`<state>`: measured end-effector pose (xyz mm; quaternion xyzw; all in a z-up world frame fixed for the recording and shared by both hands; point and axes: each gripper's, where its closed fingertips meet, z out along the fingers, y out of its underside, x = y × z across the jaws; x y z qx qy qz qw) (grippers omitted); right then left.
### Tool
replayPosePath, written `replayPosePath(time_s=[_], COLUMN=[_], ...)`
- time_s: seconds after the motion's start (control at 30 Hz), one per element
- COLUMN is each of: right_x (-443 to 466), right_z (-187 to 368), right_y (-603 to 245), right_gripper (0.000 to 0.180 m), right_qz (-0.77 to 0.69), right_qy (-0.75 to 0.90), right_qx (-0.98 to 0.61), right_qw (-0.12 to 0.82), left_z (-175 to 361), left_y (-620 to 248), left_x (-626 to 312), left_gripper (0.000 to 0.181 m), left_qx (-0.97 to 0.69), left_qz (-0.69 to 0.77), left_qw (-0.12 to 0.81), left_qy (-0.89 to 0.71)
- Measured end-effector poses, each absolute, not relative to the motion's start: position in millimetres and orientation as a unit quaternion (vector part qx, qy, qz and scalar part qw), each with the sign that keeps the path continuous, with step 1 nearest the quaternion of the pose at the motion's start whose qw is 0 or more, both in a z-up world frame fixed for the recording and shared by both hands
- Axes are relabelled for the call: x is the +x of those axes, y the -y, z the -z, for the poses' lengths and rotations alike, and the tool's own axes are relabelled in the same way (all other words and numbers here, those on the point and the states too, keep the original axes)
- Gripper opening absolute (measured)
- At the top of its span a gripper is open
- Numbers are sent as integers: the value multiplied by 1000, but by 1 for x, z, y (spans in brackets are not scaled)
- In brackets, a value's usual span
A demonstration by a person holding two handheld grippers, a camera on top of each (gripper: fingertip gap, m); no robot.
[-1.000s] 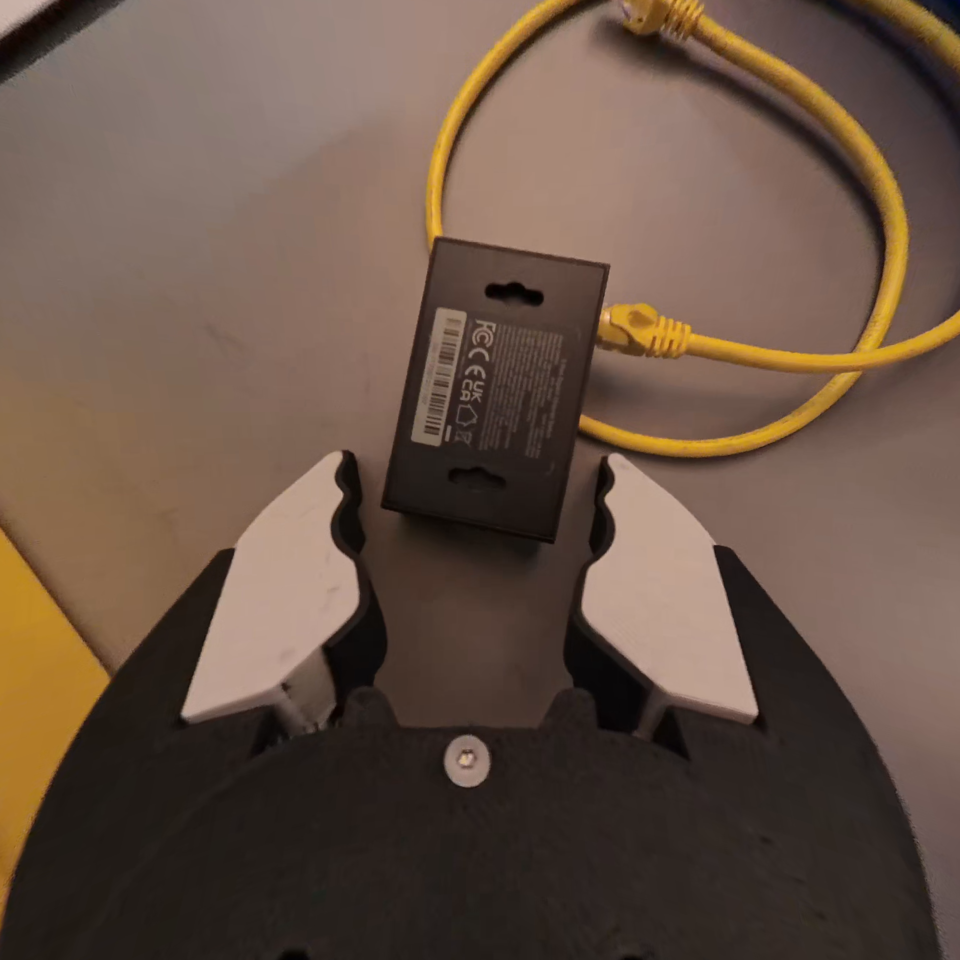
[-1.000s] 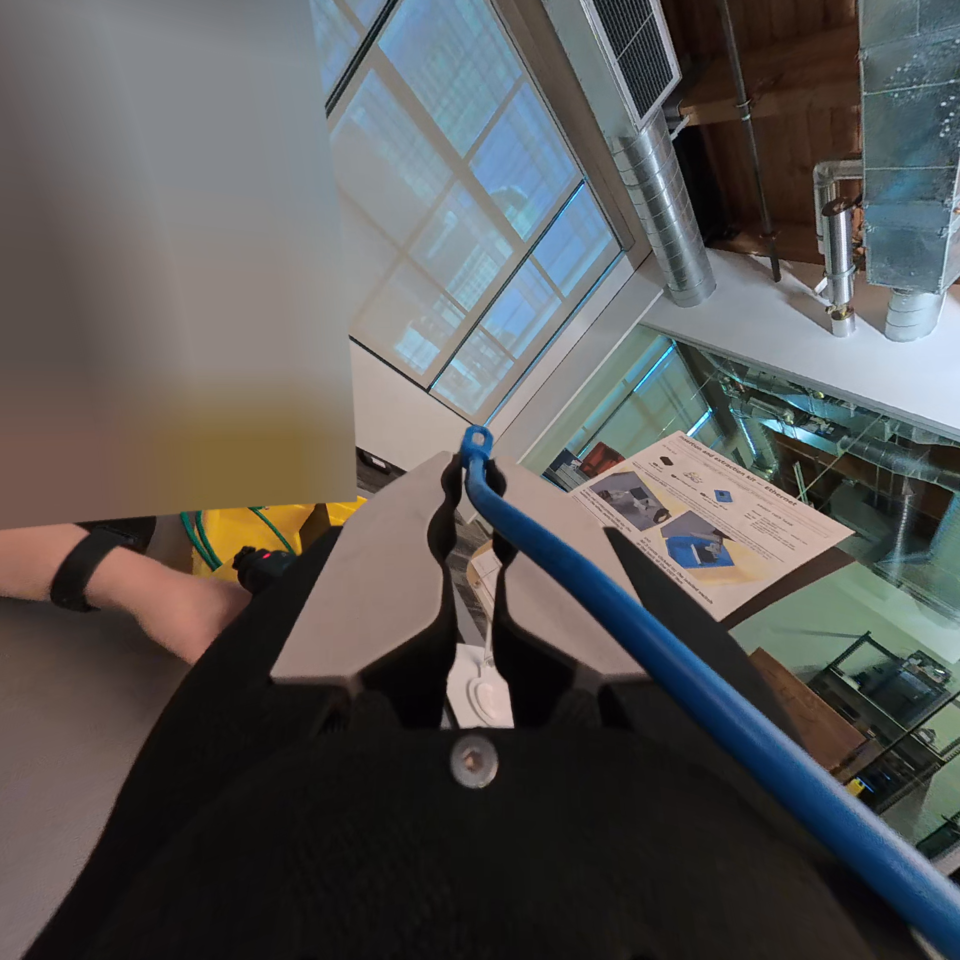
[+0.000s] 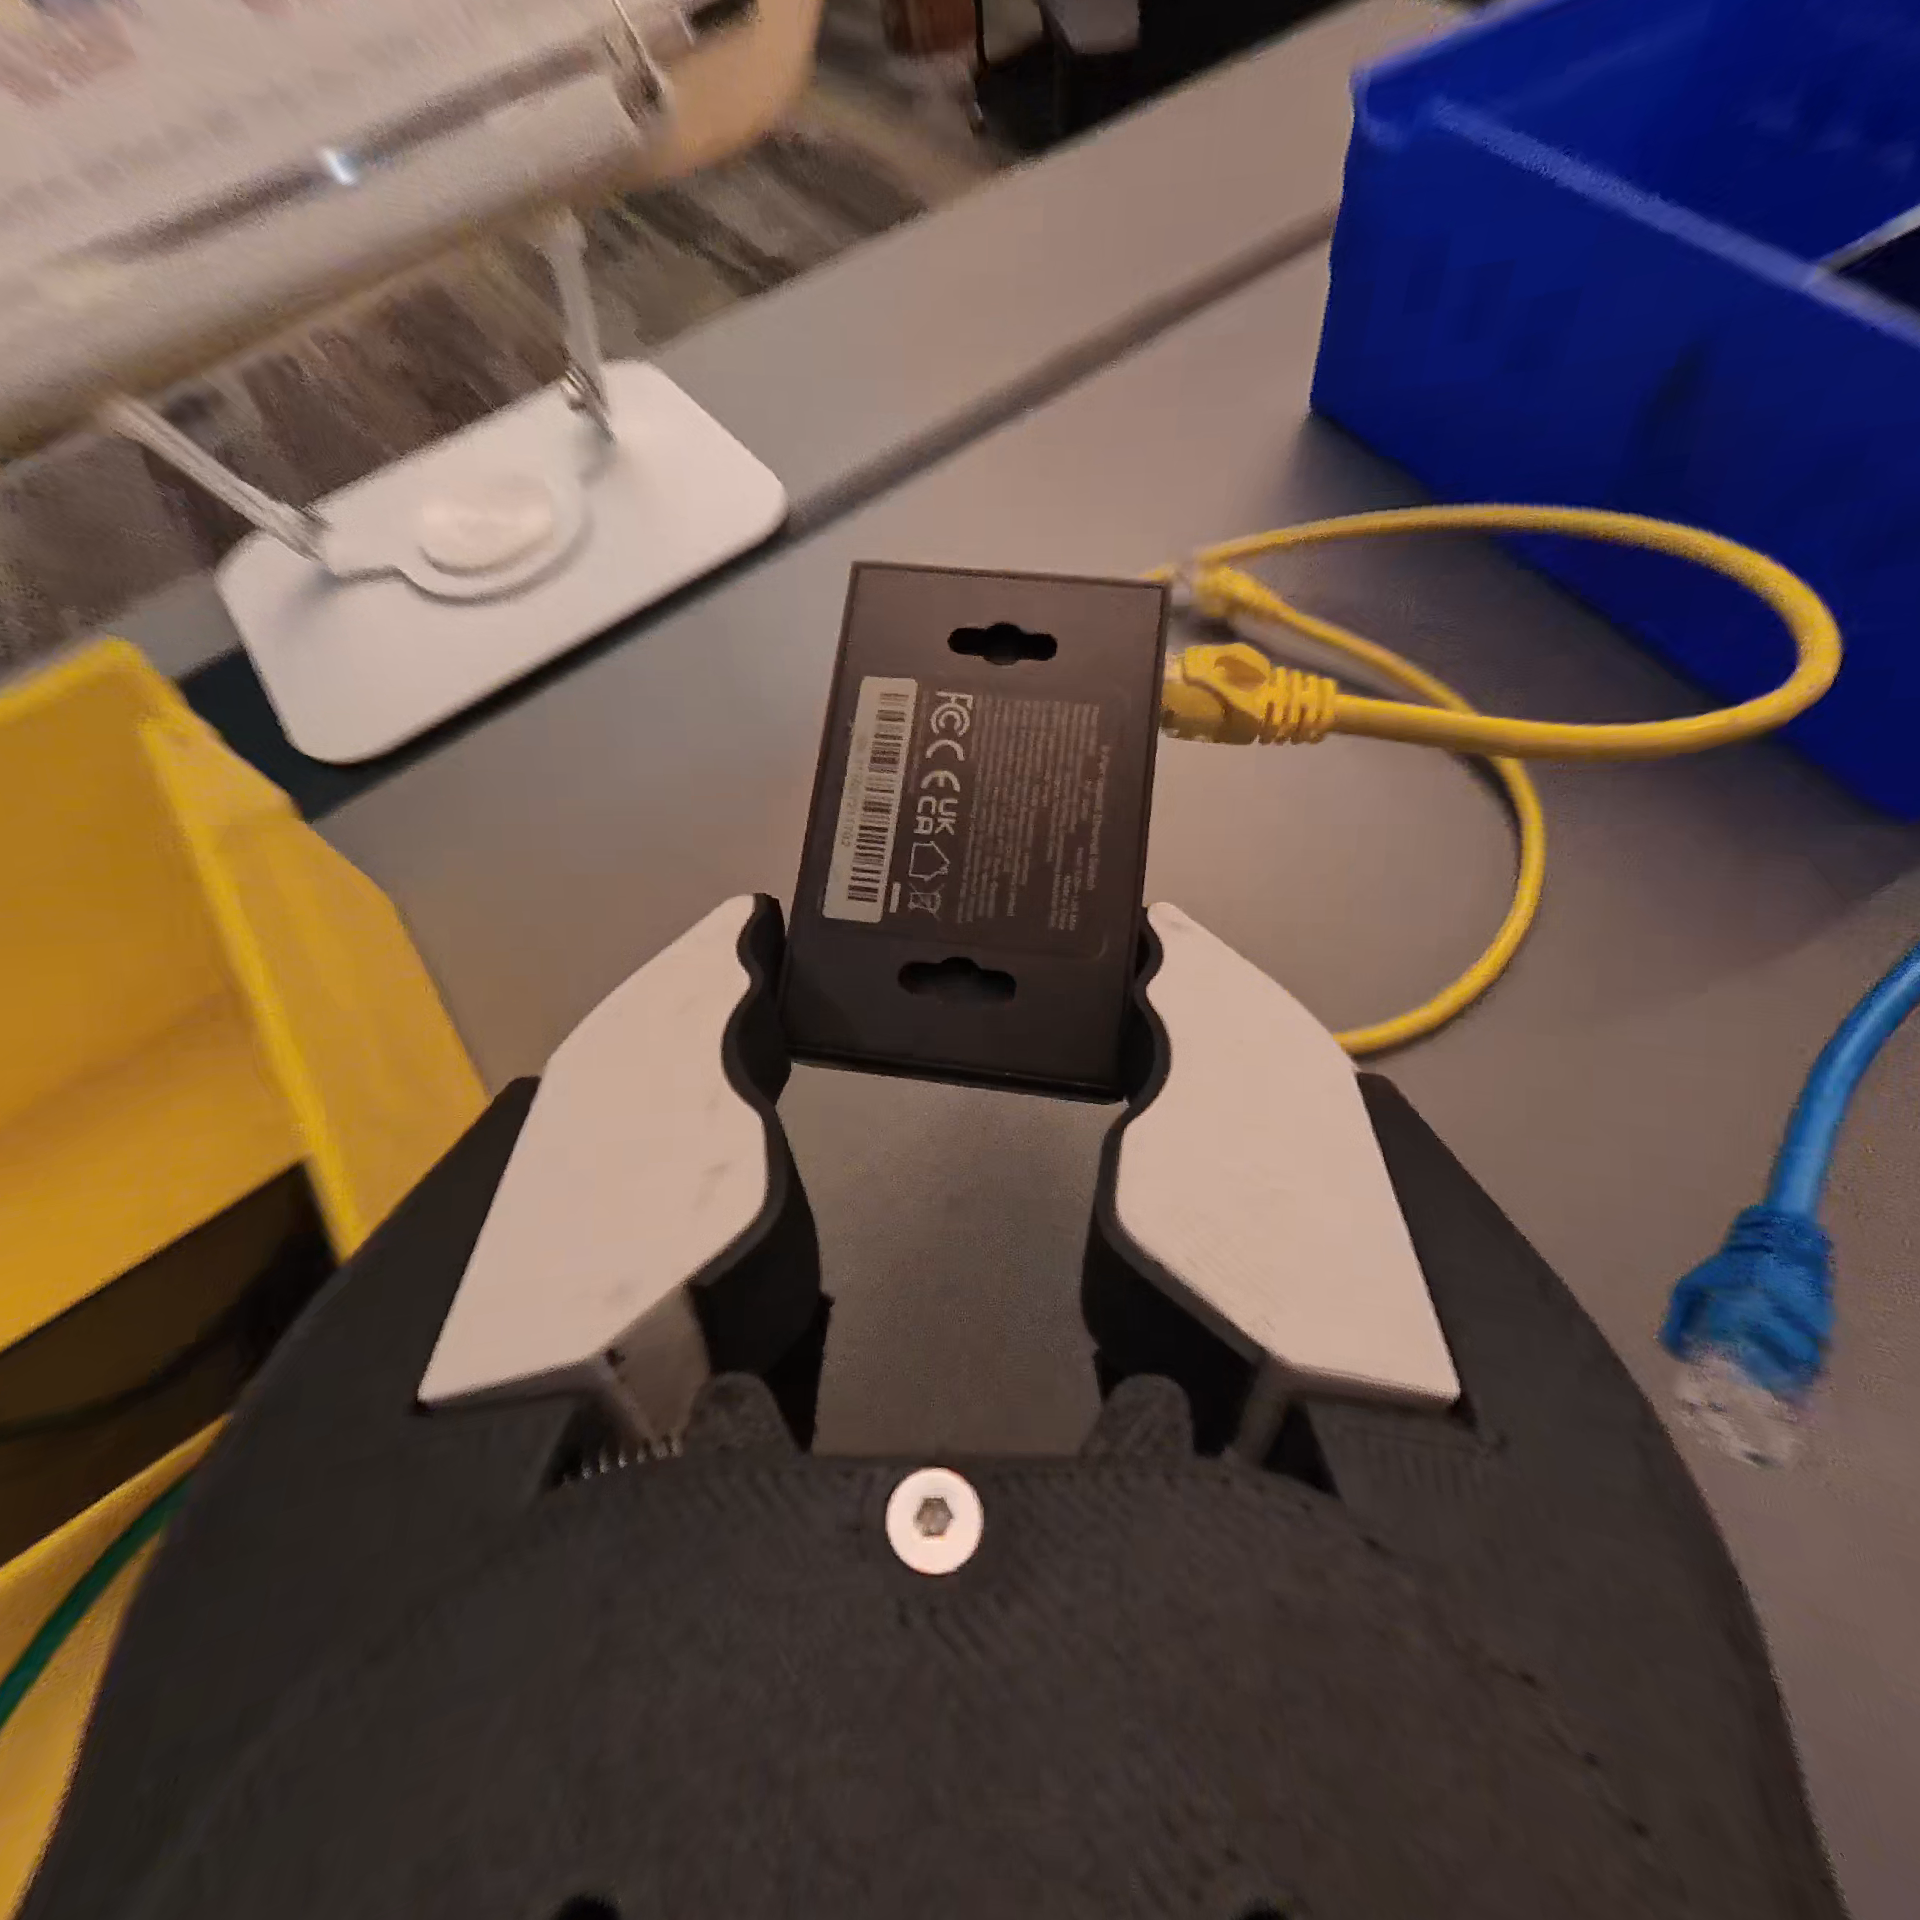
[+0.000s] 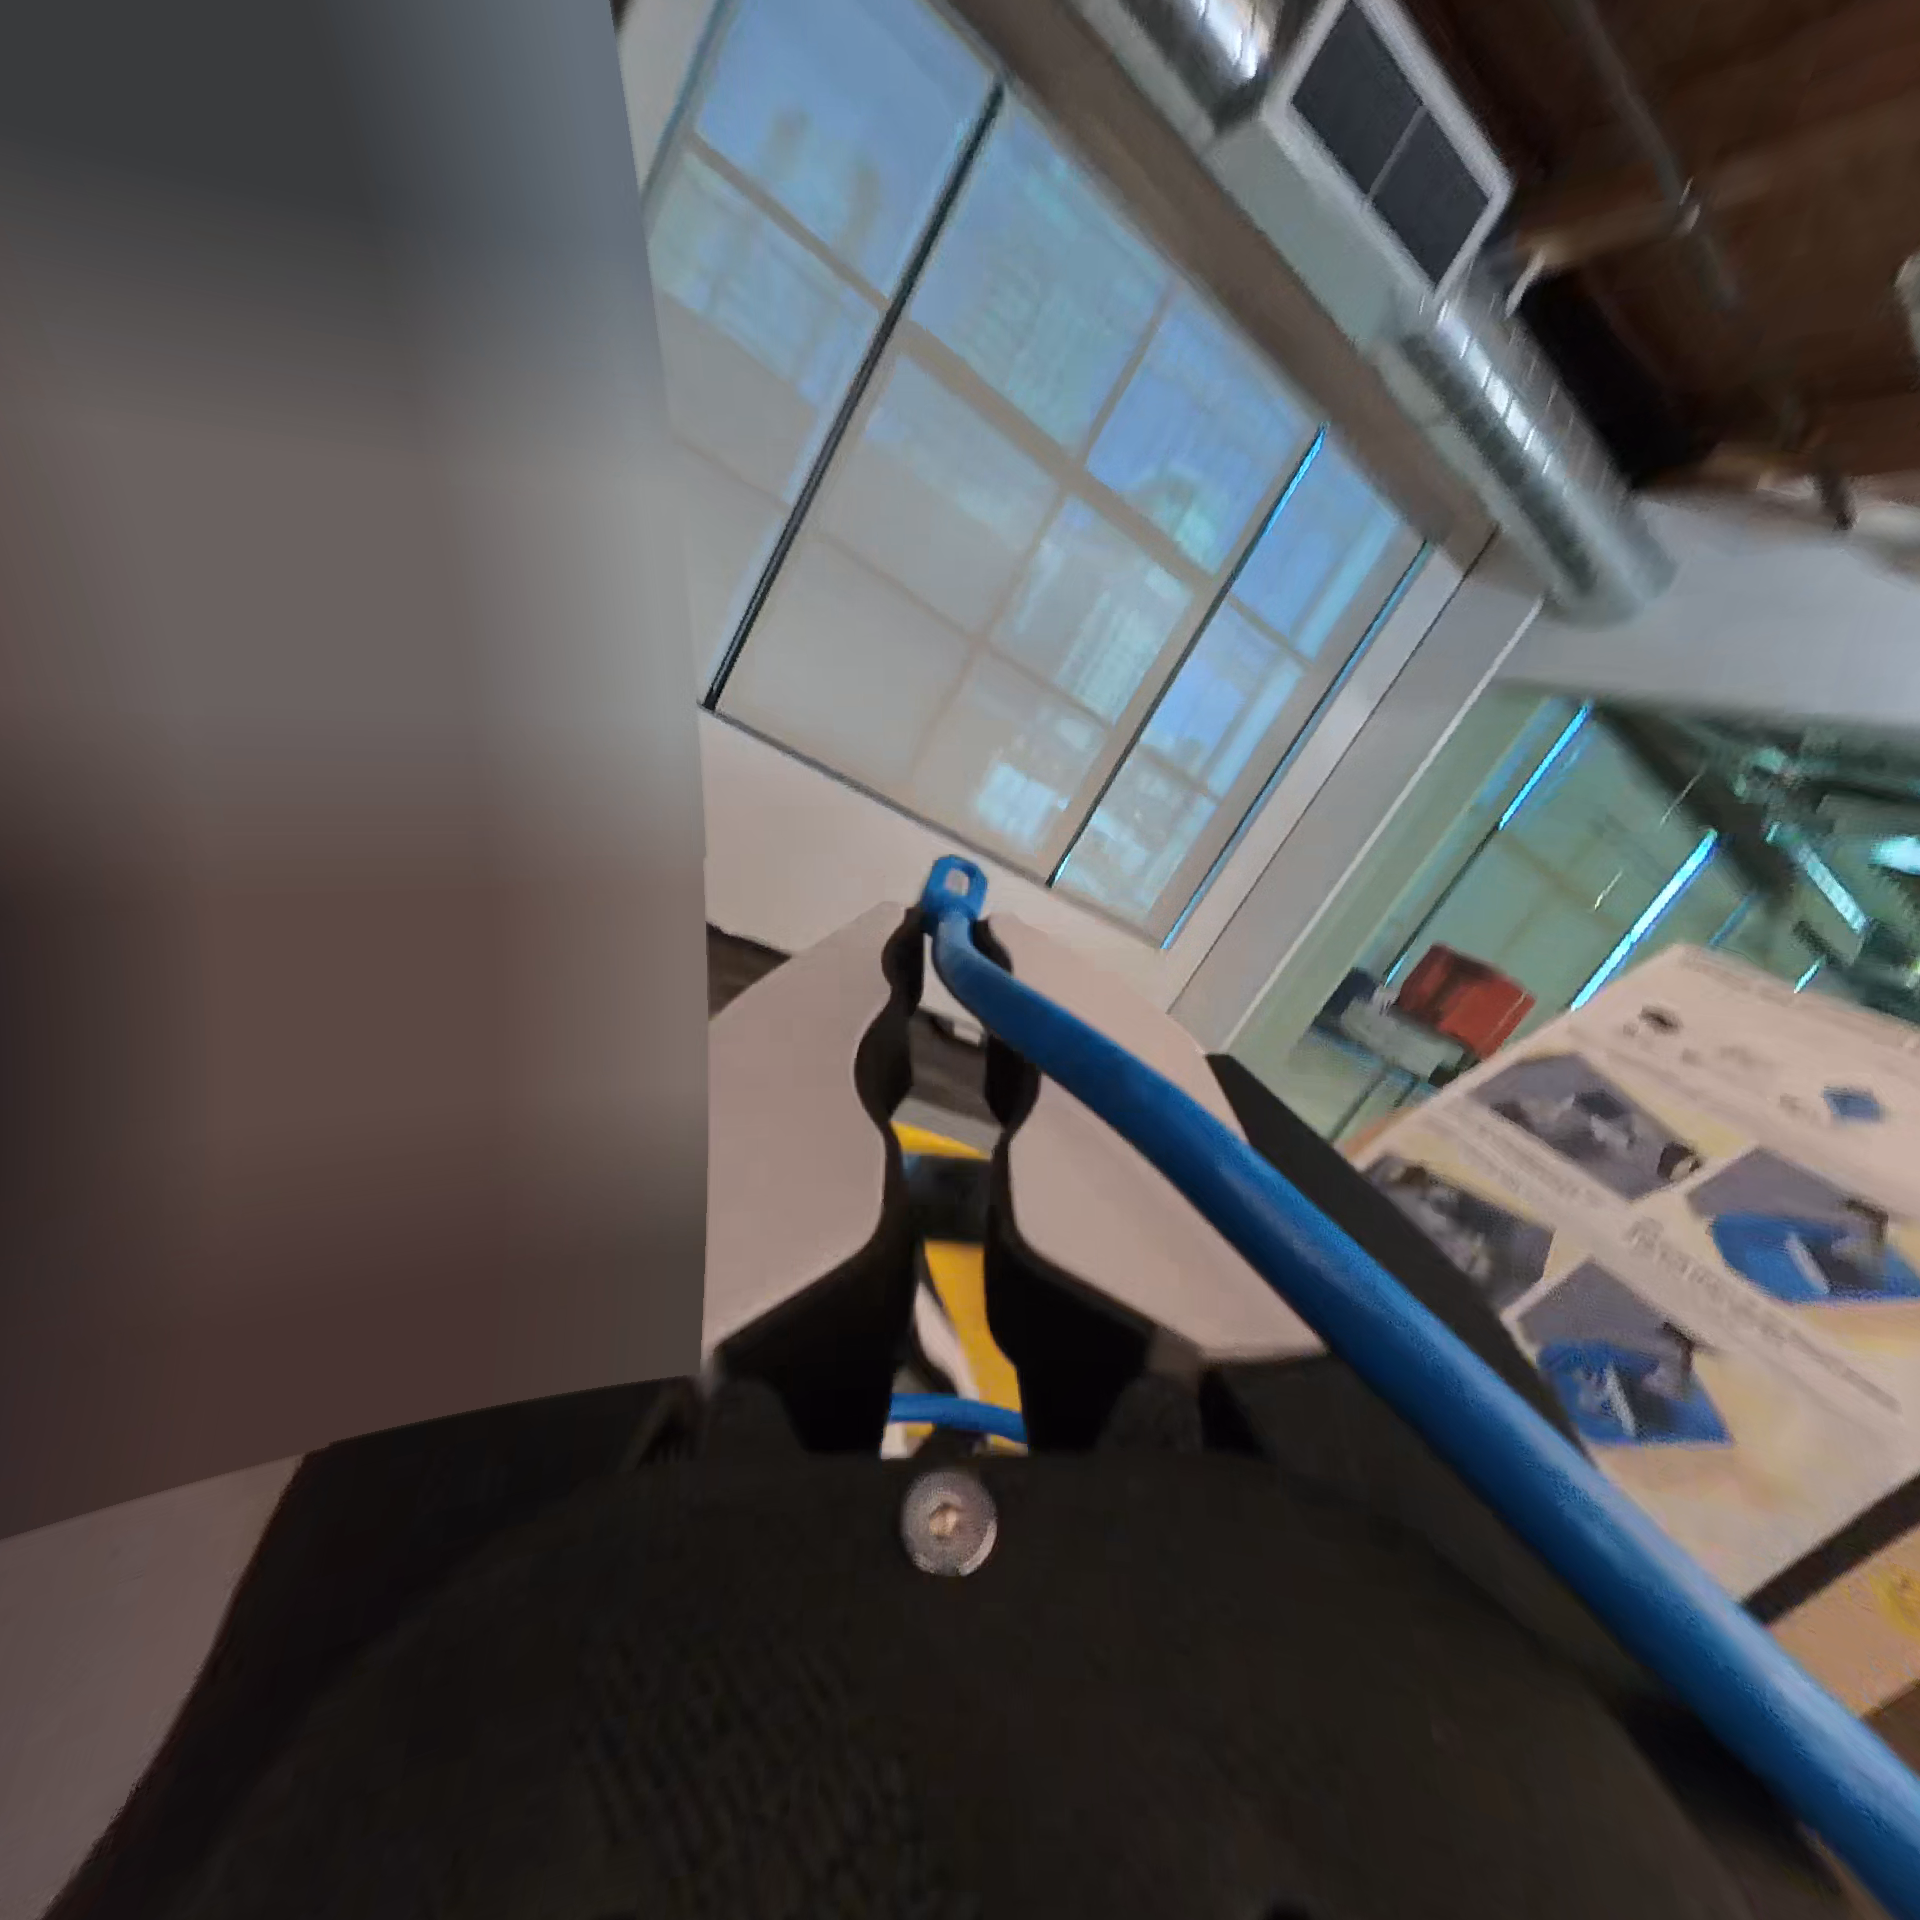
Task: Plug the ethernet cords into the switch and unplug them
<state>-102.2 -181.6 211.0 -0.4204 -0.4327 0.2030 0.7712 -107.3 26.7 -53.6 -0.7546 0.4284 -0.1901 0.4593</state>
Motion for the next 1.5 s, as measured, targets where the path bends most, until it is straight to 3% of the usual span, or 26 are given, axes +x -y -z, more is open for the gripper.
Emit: replayPosePath(time_s=[0.03, 0.17, 0.33, 0.47, 0.6, 1.5], right_x=[-102, -106, -102, -103, -111, -91], right_z=[-206, -195, -174, -160, -140, -126], right_y=[172, 162, 115, 94, 80, 50], right_gripper=[9, 9, 9, 9, 9, 9], right_qz=[-205, -208, -61, 35, 128, 165], right_qy=[432, 445, 424, 414, 449, 421], right_qx=[-436, -449, -450, -423, -426, -491], right_qw=[763, 746, 783, 805, 775, 744], left_z=[40, -13, -64, -85, -90, -101], left_y=[-29, -38, -38, -39, -38, -10], left_x=[-112, -127, -127, -120, -112, -96], left_gripper=[62, 62, 62, 62, 62, 62], left_qx=[-750, -732, -706, -690, -678, -646], left_qz=[194, 249, 404, 434, 463, 405], left_qw=[475, 514, 487, 487, 481, 523], left_qy=[-418, -372, -319, -313, -308, -381])
